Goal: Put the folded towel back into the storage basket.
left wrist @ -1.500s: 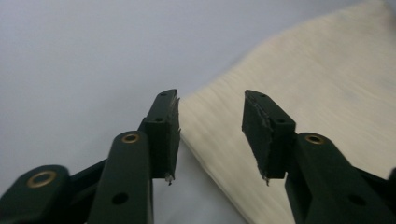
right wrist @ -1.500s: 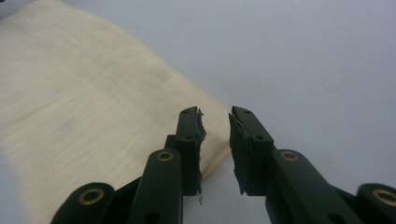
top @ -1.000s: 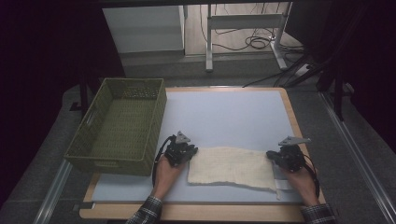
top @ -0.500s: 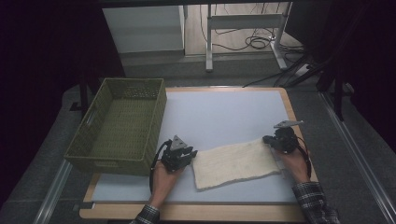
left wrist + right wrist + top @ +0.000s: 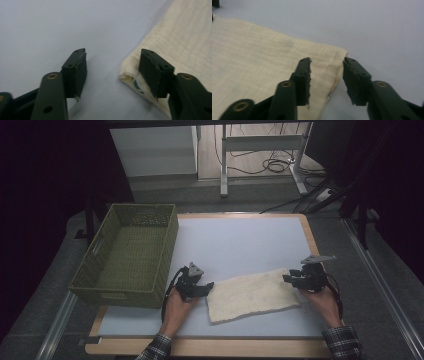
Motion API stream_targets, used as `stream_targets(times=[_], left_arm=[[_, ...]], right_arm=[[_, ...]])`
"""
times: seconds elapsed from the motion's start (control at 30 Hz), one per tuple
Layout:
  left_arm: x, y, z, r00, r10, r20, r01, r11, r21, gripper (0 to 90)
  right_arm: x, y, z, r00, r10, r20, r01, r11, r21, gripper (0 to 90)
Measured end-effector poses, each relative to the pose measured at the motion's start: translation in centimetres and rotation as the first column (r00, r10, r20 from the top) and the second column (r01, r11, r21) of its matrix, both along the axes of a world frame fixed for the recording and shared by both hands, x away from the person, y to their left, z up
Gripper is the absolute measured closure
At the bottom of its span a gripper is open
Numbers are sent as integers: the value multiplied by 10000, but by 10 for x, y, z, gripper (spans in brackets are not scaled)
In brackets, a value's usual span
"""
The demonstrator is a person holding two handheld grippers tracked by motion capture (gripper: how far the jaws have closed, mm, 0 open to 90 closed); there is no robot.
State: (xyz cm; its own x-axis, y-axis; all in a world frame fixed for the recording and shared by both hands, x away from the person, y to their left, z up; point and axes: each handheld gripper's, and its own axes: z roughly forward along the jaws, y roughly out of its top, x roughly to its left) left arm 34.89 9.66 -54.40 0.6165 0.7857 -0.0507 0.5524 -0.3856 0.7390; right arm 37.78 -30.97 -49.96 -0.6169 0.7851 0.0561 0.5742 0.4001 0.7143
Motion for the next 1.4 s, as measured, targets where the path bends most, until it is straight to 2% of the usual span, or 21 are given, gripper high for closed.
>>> stream_targets(times=[0.07, 0.1, 0.17, 0.23, 0.33, 0.47, 0.53, 0.57, 0.63, 0.73, 0.8, 0.9, 1.03, 1.17, 1.27, 1.33, 1.4], left_arm=[[1, 0, 0, 9999, 104, -33, -103, 9999, 93, 338], [3, 1, 0, 9998, 145, -159, -145, 9999, 3, 302], [4, 2, 0, 9998, 70, -184, -69, 10000, 20, 294], [4, 2, -1, 9998, 76, -159, -76, 10000, -33, 293], [4, 2, -1, 9998, 80, -154, -81, 9999, -64, 292], [3, 3, -2, 9999, 78, -120, -79, 9999, -76, 293], [4, 3, -2, 9999, 78, -132, -79, 9999, -86, 293], [4, 3, -2, 9999, 84, -136, -85, 9999, -94, 293], [4, 3, -2, 9999, 77, -126, -78, 9999, -84, 293], [4, 3, -2, 9999, 80, -126, -81, 9999, -84, 293], [4, 3, -2, 9999, 76, -128, -77, 9999, -82, 293], [4, 3, -2, 9999, 78, -132, -79, 9999, -85, 293], [4, 3, -2, 9998, 97, -155, -99, 9999, -109, 293], [4, 3, -2, 9999, 84, -146, -85, 9999, -102, 293], [4, 3, -2, 9999, 66, -149, -68, 9999, -87, 293], [4, 3, -2, 9998, 102, -154, -104, 9999, -124, 293], [4, 3, -2, 9998, 109, -150, -110, 9999, -125, 293]], right_arm=[[-7, 4, 0, 10000, -1, 67, 2, 9997, -248, 487], [-9, 5, 0, 10000, 59, 76, -57, 9996, -269, 485], [-16, 10, 0, 9998, 179, 44, -177, 9992, -363, 479], [-24, 15, 1, 9994, 298, 197, -287, 9981, -552, 470], [-33, 22, 1, 9981, 612, -43, -613, 9978, -254, 450], [-40, 33, 0, 9918, 1175, -505, -1186, 9927, -201, 416], [-44, 39, -2, 9888, 1366, -601, -1377, 9904, -149, 401], [-49, 47, -3, 9856, 1575, -610, -1588, 9872, -159, 406], [-51, 51, -3, 9839, 1683, -596, -1691, 9855, -95, 409], [-60, 67, -4, 9789, 2018, -308, -2022, 9793, -88, 489], [-66, 79, -4, 9702, 2404, -295, -2402, 9707, 104, 537], [-74, 96, -7, 9607, 2767, -224, -2766, 9610, 63, 543], [-83, 121, -10, 9422, 3343, -242, -3338, 9424, 215, 559], [-90, 148, -12, 9138, 4050, -309, -4034, 9138, 469, 594], [-96, 169, -12, 8889, 4565, -379, -4540, 8890, 592, 636], [-98, 180, -13, 8784, 4760, -437, -4728, 8786, 667, 640], [-100, 191, -14, 8629, 5029, -492, -4990, 8634, 742, 640]])
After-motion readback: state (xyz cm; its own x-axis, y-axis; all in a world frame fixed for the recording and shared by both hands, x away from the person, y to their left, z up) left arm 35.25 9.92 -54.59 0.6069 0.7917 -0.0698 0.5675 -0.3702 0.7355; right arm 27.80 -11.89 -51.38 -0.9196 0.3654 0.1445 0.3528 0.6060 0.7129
